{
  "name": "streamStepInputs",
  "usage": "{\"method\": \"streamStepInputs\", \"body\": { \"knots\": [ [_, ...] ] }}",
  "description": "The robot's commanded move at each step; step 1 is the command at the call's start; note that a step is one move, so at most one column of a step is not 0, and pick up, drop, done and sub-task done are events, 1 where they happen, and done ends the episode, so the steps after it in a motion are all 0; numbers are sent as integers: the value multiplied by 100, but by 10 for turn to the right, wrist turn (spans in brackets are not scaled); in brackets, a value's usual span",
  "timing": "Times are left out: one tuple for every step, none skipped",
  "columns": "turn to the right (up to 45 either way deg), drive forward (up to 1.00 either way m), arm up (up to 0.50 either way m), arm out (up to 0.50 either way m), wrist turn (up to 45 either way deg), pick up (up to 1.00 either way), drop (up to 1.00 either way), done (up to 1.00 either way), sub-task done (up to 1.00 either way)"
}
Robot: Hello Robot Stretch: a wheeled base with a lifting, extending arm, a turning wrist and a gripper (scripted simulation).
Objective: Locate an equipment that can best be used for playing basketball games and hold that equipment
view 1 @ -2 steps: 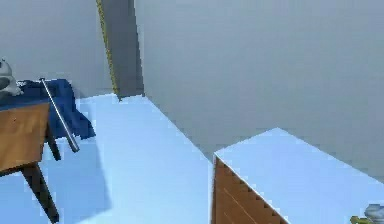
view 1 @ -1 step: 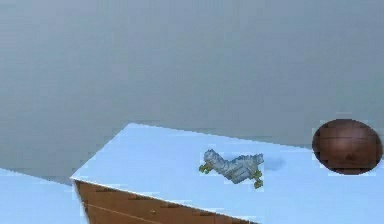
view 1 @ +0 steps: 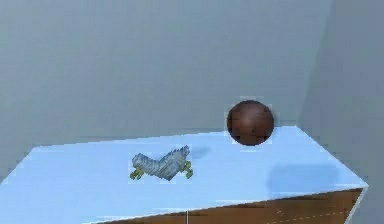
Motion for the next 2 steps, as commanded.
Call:
{"method": "streamStepInputs", "body": {
  "knots": [
    [0,25,0,0,0,0,0,0,0],
    [-450,0,0,0,0,0,0,0,0]
  ]
}}
